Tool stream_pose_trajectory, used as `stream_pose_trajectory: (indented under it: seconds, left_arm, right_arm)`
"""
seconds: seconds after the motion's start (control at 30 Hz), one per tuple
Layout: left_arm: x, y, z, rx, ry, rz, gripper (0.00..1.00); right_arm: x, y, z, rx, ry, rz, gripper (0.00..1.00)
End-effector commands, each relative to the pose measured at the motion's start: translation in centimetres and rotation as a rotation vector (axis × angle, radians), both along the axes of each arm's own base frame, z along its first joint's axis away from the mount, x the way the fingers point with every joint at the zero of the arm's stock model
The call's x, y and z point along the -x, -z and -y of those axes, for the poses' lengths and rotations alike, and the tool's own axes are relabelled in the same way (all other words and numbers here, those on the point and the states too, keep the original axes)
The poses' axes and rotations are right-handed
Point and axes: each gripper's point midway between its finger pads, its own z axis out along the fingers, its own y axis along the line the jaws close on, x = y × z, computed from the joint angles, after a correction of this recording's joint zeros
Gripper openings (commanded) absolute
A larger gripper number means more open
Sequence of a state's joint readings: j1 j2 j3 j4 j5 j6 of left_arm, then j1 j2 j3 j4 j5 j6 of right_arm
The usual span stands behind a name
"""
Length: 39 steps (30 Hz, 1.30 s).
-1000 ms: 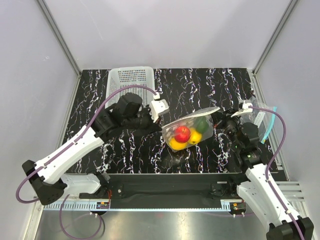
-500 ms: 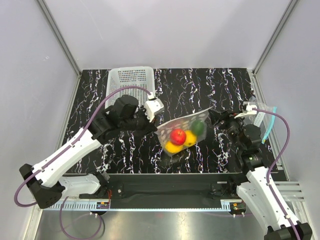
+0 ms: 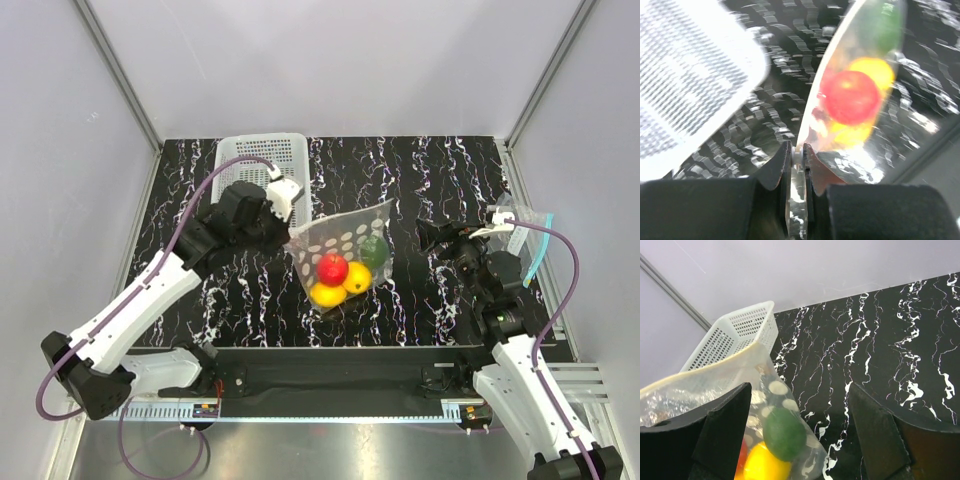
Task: Place the food in the zip-top bag and seal the zipper
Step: Place the zipper food storage bag at the center of the board, then reset both arms
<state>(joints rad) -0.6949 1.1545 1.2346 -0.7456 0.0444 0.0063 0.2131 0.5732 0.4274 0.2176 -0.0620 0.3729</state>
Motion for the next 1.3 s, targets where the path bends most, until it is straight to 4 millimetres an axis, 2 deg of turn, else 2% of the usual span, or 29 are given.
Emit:
stream_pose_trajectory:
  seconds: [0.0, 0.03, 0.1, 0.2, 0.23, 0.27, 0.3, 0.33, 0.37, 0.5, 0.57, 0.6, 0.63, 0.67, 0.7, 0.73, 0.87, 1.0, 1.03, 1.07, 1.1, 1.13, 1.2, 1.23, 1.27]
  left_arm:
    - [-3.1, -1.2, -3.7, -0.013, -0.212, 0.082, 0.00]
    - [-3.7, -1.4, -4.9, -0.019, -0.259, 0.098, 0.00]
    - [-4.2, -1.4, -6.0, -0.024, -0.305, 0.115, 0.00]
    - [-5.4, -3.0, -8.3, -0.009, -0.428, 0.179, 0.00]
    - [-5.6, -3.4, -8.9, 0.000, -0.458, 0.193, 0.07]
    - [-5.9, -3.6, -9.3, 0.001, -0.478, 0.203, 0.25]
    - [-5.9, -3.6, -9.1, 0.001, -0.462, 0.207, 0.49]
    - [-5.8, -3.5, -8.9, -0.003, -0.437, 0.203, 0.80]
    - [-5.6, -3.6, -8.8, 0.010, -0.441, 0.198, 0.99]
    - [-5.0, -4.2, -9.8, 0.090, -0.528, 0.229, 0.99]
    - [-3.8, -5.4, -10.1, 0.167, -0.542, 0.251, 0.99]
    - [-3.4, -5.2, -10.1, 0.190, -0.543, 0.253, 0.99]
    - [-2.5, -6.2, -10.3, 0.244, -0.541, 0.276, 0.99]
    - [-1.9, -6.4, -10.3, 0.269, -0.527, 0.281, 0.99]
    - [-1.4, -5.9, -10.3, 0.279, -0.521, 0.277, 0.99]
    - [-0.4, -6.6, -10.7, 0.311, -0.513, 0.300, 0.99]
    - [2.0, -5.9, -11.2, 0.329, -0.472, 0.300, 0.99]
    - [3.9, -3.6, -11.9, 0.299, -0.455, 0.260, 0.99]
    - [4.4, -3.6, -12.1, 0.304, -0.446, 0.272, 0.99]
    - [4.7, -3.2, -12.2, 0.298, -0.440, 0.270, 0.99]
    - [4.8, -2.1, -12.3, 0.281, -0.436, 0.260, 0.99]
    - [5.3, -2.1, -12.4, 0.287, -0.421, 0.277, 0.99]
    - [5.6, -1.4, -12.4, 0.295, -0.410, 0.285, 0.99]
    - [6.0, -1.8, -12.6, 0.316, -0.399, 0.318, 0.99]
    - [6.1, -0.8, -12.4, 0.318, -0.387, 0.312, 0.99]
  right_arm:
    - [-0.1, -1.2, 0.6, -0.002, 0.029, 0.058, 0.86]
    - [-0.2, -1.1, 0.6, -0.002, 0.029, 0.057, 0.86]
    - [-0.2, -1.1, 0.5, -0.002, 0.028, 0.055, 0.86]
    - [-0.2, -1.0, 0.4, -0.003, 0.021, 0.055, 0.86]
    - [-0.2, -1.0, 0.5, -0.003, 0.023, 0.055, 0.87]
    - [-0.2, -0.9, 0.4, -0.002, 0.021, 0.052, 0.87]
    - [-0.2, -0.9, 0.3, -0.003, 0.017, 0.055, 0.89]
    - [-0.2, -0.9, 0.3, -0.009, 0.013, 0.053, 0.90]
    - [-0.3, -0.8, 0.2, -0.011, 0.011, 0.048, 0.93]
    - [-0.8, -1.1, 0.6, -0.032, 0.043, 0.025, 1.00]
    - [-1.2, -1.7, 1.6, -0.073, 0.110, 0.006, 1.00]
    - [-1.1, -1.2, 2.0, -0.077, 0.133, -0.031, 1.00]
    - [-1.1, -1.2, 2.3, -0.100, 0.155, -0.055, 1.00]
    - [-0.9, -2.4, 2.7, -0.109, 0.176, -0.051, 1.00]
    - [-0.6, -1.4, 3.2, -0.096, 0.201, -0.111, 1.00]
    - [-0.1, -1.0, 3.4, -0.079, 0.208, -0.149, 1.00]
    - [2.6, -2.4, 4.9, -0.047, 0.257, -0.182, 1.00]
    - [5.7, -3.6, 5.1, -0.065, 0.243, -0.213, 1.00]
    - [6.2, -3.7, 5.2, -0.075, 0.242, -0.221, 1.00]
    - [7.1, -4.6, 5.3, -0.085, 0.240, -0.203, 1.00]
    - [7.8, -3.9, 5.5, -0.074, 0.243, -0.236, 1.00]
    - [8.3, -3.9, 5.7, -0.068, 0.247, -0.242, 1.00]
    - [9.6, -4.1, 6.4, -0.061, 0.275, -0.253, 1.00]
    - [9.8, -4.3, 6.5, -0.084, 0.279, -0.250, 1.00]
    - [10.3, -4.7, 6.0, -0.091, 0.246, -0.226, 1.00]
